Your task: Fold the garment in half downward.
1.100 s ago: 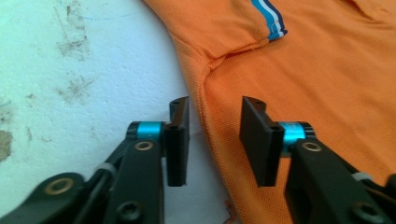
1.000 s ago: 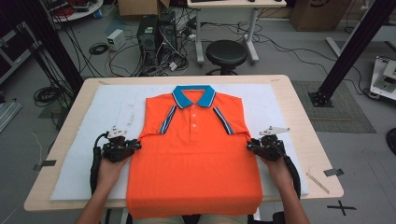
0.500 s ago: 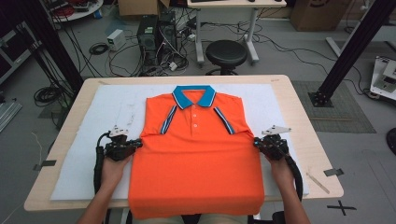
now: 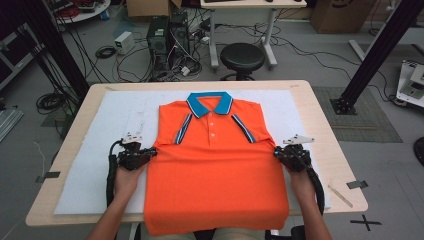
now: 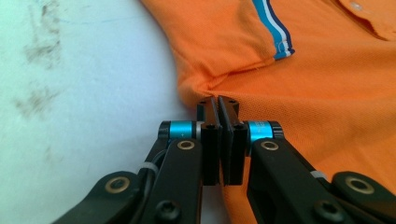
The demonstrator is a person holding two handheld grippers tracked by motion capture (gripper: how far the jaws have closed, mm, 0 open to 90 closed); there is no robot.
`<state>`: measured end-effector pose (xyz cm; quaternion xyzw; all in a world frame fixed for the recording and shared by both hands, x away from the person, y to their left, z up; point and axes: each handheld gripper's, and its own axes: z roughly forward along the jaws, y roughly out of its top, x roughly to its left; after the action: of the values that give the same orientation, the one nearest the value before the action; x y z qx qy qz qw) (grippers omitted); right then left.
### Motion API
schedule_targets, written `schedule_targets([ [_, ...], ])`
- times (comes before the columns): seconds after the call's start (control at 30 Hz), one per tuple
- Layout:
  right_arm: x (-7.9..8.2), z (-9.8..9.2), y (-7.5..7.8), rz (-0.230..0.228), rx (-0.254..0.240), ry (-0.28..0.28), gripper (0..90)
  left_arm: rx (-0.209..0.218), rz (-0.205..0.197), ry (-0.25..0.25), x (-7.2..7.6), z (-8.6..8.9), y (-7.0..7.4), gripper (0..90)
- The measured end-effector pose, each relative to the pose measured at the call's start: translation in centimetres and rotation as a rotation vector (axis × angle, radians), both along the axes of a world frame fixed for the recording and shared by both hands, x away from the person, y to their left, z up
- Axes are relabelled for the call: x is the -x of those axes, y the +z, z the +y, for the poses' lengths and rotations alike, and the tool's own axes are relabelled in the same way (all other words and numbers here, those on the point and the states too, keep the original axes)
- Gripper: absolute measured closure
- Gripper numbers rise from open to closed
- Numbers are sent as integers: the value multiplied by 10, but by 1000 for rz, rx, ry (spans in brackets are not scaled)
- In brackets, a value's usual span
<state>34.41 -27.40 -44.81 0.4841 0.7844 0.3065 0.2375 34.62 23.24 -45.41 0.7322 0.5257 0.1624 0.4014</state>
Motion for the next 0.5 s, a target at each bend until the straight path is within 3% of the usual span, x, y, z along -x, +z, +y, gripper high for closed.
schedule_targets([
  [0.07,1,0,1,0,-21,3,756,25,-12,6,7,4,1,856],
  [0.1,3,-1,2,-5,-34,5,716,37,-9,5,10,6,1,776],
  [0.13,7,-2,5,-21,-47,15,678,54,-5,-11,16,10,0,628],
  [0.17,8,-3,6,-26,-49,20,652,54,-5,-11,16,10,0,595],
  [0.27,16,-5,7,-28,-64,29,607,71,-14,-22,26,10,-1,531],
  [0.5,30,-10,5,-13,-80,35,599,65,-12,-48,47,7,-1,529],
])
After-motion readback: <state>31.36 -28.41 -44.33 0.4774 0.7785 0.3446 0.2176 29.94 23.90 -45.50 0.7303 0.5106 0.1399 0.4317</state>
